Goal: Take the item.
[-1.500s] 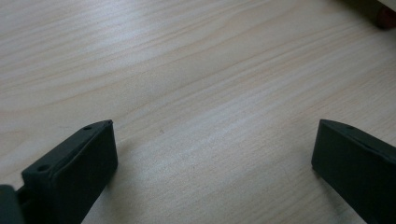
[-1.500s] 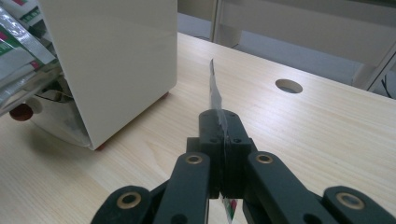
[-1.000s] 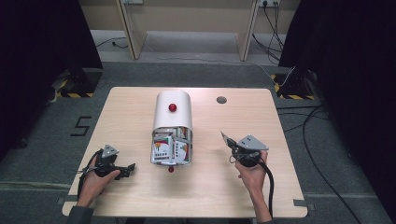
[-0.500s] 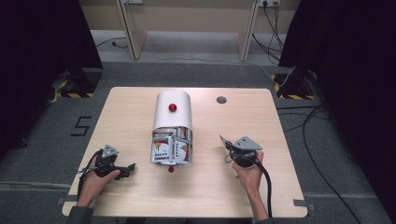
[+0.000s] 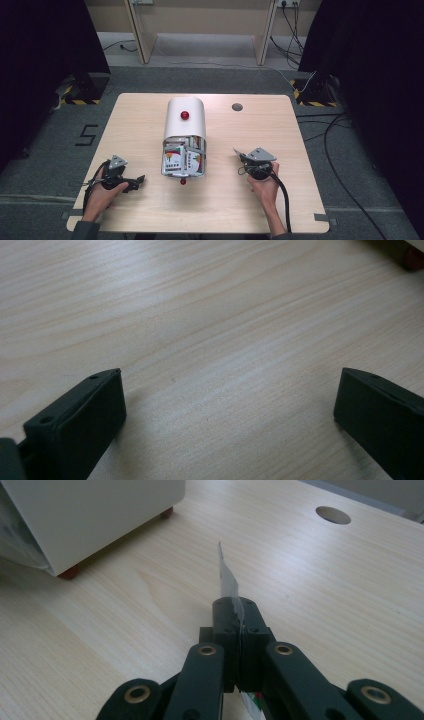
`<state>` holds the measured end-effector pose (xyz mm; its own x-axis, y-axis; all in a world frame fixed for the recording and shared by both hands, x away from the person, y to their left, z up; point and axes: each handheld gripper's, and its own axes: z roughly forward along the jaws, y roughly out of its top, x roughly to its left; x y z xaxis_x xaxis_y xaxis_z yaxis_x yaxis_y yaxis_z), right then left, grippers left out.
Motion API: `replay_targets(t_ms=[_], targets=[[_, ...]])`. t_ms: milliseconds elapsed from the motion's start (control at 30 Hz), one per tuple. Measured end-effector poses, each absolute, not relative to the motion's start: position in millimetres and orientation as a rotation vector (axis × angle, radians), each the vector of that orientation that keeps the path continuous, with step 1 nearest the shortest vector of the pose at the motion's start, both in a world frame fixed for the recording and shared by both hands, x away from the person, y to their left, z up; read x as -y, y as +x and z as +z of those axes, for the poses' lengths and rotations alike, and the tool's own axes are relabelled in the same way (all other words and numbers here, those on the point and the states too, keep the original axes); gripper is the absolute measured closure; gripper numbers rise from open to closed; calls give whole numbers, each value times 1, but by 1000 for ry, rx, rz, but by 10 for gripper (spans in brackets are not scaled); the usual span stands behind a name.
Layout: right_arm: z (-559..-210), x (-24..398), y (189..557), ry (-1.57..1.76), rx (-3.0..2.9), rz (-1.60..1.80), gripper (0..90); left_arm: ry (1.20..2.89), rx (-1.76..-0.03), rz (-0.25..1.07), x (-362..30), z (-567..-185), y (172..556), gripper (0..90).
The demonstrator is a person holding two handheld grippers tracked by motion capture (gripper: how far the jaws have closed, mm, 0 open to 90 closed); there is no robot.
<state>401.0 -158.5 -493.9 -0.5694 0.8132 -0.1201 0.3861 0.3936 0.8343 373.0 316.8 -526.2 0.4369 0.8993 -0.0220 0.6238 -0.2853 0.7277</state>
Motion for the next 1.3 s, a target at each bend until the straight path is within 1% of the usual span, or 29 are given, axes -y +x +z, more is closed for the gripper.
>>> replay_targets(t_ms=[400,500,567,700,733,767,933,967,1000,1100,1300], targets=[[-503,157,403,1027,-2179,1050,876,2019,-1276,525,-317,-526,373,0],[-505,157,403,1046,-2188,1049,856,2019,-1275,525,-317,-526,373,0],[-507,157,404,1054,-2196,1047,821,2019,-1275,525,-317,-526,373,0],[-509,156,405,1089,-2205,1045,715,2019,-1276,525,-317,-526,373,0],[-509,157,404,1108,-2207,1056,647,2019,-1275,525,-317,-526,373,0],[-509,157,404,1108,-2207,1056,647,2019,-1275,525,-317,-526,373,0],[-504,158,402,1141,-2182,1104,529,2018,-1276,525,-317,-526,373,0],[-504,158,402,1141,-2182,1104,529,2018,-1276,525,-317,-526,373,0],[-502,159,402,1148,-2173,1114,506,2019,-1276,525,-317,-526,373,0],[-500,160,401,1156,-2169,1119,479,2019,-1276,524,-317,-526,373,0],[-496,161,399,1172,-2160,1152,449,2019,-1276,525,-317,-526,373,0]])
